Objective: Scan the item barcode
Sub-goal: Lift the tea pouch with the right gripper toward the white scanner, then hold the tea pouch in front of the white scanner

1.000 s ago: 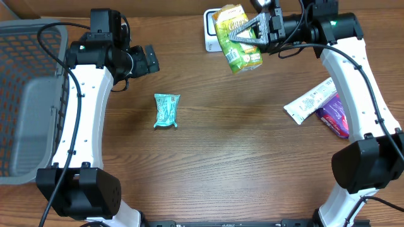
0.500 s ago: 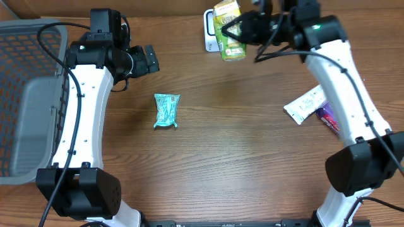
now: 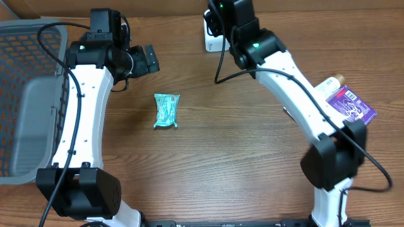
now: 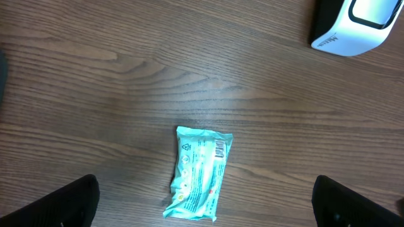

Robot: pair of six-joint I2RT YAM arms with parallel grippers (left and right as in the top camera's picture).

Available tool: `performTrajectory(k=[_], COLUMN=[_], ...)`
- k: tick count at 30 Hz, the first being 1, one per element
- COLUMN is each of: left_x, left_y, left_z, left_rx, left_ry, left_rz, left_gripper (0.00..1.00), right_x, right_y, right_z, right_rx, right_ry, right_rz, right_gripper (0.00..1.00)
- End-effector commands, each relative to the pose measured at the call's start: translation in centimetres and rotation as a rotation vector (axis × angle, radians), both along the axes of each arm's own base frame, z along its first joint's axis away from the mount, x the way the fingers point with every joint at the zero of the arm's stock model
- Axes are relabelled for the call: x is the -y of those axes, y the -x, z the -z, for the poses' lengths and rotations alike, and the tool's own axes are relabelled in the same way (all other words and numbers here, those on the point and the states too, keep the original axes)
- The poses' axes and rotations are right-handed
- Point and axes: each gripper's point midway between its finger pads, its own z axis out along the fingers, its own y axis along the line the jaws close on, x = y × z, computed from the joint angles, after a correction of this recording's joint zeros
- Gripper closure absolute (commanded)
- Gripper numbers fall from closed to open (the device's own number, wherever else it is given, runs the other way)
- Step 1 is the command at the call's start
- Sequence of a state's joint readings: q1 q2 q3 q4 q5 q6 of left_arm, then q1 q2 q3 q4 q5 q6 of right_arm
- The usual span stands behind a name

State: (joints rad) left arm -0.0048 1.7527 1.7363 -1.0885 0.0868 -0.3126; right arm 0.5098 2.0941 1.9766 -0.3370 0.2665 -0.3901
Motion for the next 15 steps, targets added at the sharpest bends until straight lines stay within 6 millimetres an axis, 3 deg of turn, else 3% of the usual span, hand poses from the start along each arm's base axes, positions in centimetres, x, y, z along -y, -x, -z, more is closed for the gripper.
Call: performTrajectory(k=[1, 7, 15], left_x=[0.2, 0.2, 0.2], left_y=[-0.1, -0.1, -0.1], left_z=[-1.1, -1.1, -1.1], left_rx=[0.028, 0.028, 0.028], left_ry=[0.011, 0.011, 0.011], left_rz=[-0.002, -0.002, -0.002], left_gripper=[0.0, 0.0, 0.0], right_x=[0.2, -1.0, -2.2], right_y=[-2.0, -4.2, -5.7], right_z=[2.2, 5.0, 6.7], right_rx=[0.069, 0.116, 0.179], right_ry=[0.27, 0.275, 0.258], right_rz=[-0.063, -0.067, -0.076], right_gripper=[0.96, 0.96, 0.96])
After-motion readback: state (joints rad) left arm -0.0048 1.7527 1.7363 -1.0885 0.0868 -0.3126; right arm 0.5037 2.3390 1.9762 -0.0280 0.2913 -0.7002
